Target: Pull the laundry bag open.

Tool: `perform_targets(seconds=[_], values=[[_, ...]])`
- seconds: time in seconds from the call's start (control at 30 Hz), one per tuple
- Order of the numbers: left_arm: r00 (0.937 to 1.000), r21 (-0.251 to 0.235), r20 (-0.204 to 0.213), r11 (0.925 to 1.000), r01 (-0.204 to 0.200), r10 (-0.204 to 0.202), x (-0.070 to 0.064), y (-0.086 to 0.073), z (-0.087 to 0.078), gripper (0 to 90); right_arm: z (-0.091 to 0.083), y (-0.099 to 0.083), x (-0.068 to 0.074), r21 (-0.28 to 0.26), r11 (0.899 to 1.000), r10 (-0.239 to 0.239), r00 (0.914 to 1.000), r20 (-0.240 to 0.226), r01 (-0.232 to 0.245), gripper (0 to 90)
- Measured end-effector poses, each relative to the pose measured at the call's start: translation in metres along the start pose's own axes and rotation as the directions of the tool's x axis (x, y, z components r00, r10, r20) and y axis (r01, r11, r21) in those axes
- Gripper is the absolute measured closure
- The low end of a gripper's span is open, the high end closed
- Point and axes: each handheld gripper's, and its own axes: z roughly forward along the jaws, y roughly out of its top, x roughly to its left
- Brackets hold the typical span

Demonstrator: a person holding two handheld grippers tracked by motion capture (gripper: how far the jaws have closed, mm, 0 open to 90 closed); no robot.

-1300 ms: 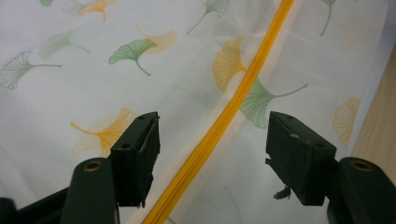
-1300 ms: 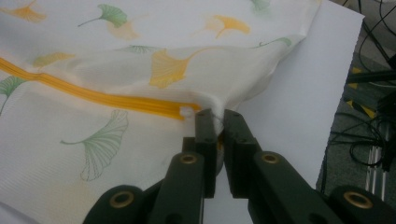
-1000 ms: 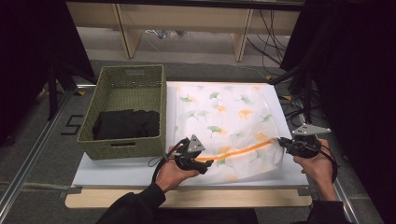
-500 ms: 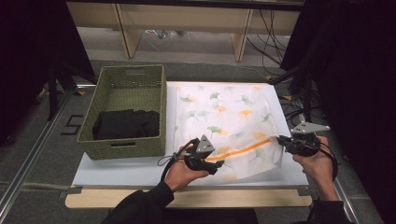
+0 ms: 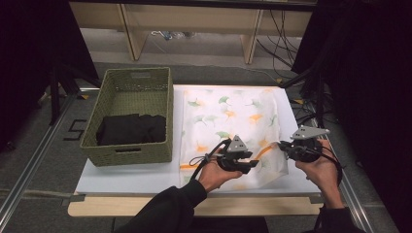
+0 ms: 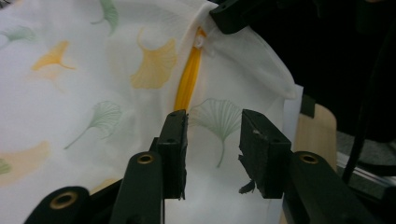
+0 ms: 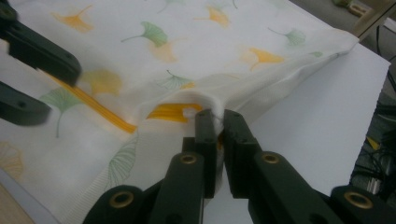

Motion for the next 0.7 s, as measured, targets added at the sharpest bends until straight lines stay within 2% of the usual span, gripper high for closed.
perform_targets(seconds=[0.07, 0.1, 0.17, 0.23, 0.27, 0.3, 0.33, 0.37, 0.43, 0.47, 0.53, 0.57, 0.63, 0.7], values=[[0.9999, 0.014, 0.0, 0.9998, -0.017, 0.017, -0.001, 0.0, 0.004, 64.7, 0.001, 0.003, 0.004, -0.001, 1.0, -0.005, 0.9999, -0.015, 0.005, 86.0], [0.9999, 0.011, 0.006, 0.9998, -0.014, 0.014, -0.001, 0.001, 0.006, 65.6, 0.0, 0.005, 0.007, 0.007, 1.0, -0.008, 0.9998, -0.016, 0.008, 86.0], [0.9997, 0.009, -0.01, 0.9997, -0.022, 0.023, 0.0, 0.003, 0.009, 65.6, 0.001, 0.006, 0.007, -0.001, 1.0, -0.022, 0.9997, -0.011, 0.022, 86.0], [0.9999, -0.001, -0.011, 0.9999, -0.012, 0.012, 0.0, 0.005, 0.012, 66.1, 0.002, 0.008, 0.011, 0.008, 1.0, -0.016, 0.9996, -0.024, 0.016, 86.0], [0.9998, -0.011, -0.009, 0.9998, -0.018, 0.018, 0.001, 0.006, 0.014, 66.1, 0.003, 0.009, 0.012, 0.012, 1.0, -0.022, 0.9991, -0.036, 0.023, 86.0], [0.9997, -0.009, -0.005, 0.9997, -0.023, 0.023, 0.003, 0.006, 0.015, 66.5, 0.003, 0.011, 0.014, 0.005, 1.0, -0.025, 0.9993, -0.029, 0.025, 86.0], [1.0, -0.021, -0.002, 0.9998, 0.003, -0.003, 0.003, 0.006, 0.017, 66.6, 0.004, 0.012, 0.016, 0.008, 1.0, -0.03, 0.999, -0.035, 0.03, 86.0], [1.0, -0.016, 0.0, 0.9998, 0.01, -0.01, 0.006, 0.006, 0.018, 66.6, 0.006, 0.014, 0.018, 0.003, 0.999, -0.051, 0.998, -0.036, 0.051, 86.0], [0.9999, -0.022, -0.015, 0.9998, -0.002, 0.002, 0.007, 0.005, 0.02, 66.6, 0.007, 0.015, 0.02, 0.009, 0.999, -0.052, 0.9977, -0.043, 0.053, 86.0], [0.9997, -0.018, -0.009, 0.9996, 0.022, -0.022, 0.009, 0.005, 0.022, 66.1, 0.01, 0.017, 0.023, 0.016, 0.998, -0.057, 0.9978, -0.033, 0.058, 86.0], [0.9997, -0.016, -0.01, 0.9996, 0.021, -0.021, 0.009, 0.004, 0.023, 66.1, 0.011, 0.017, 0.024, 0.017, 0.997, -0.075, 0.9965, -0.038, 0.076, 86.0], [0.9996, -0.014, -0.027, 0.9998, -0.011, 0.01, 0.009, 0.004, 0.024, 66.3, 0.012, 0.019, 0.026, 0.02, 0.996, -0.082, 0.9958, -0.04, 0.083, 86.1], [0.9994, -0.003, -0.034, 1.0, 0.003, -0.003, 0.009, 0.005, 0.025, 66.2, 0.012, 0.019, 0.026, 0.019, 0.996, -0.088, 0.9952, -0.043, 0.089, 86.0], [0.999, -0.012, -0.043, 0.9999, 0.01, -0.011, 0.01, 0.005, 0.026, 65.1, 0.012, 0.021, 0.029, 0.024, 0.996, -0.09, 0.995, -0.044, 0.091, 86.1]])
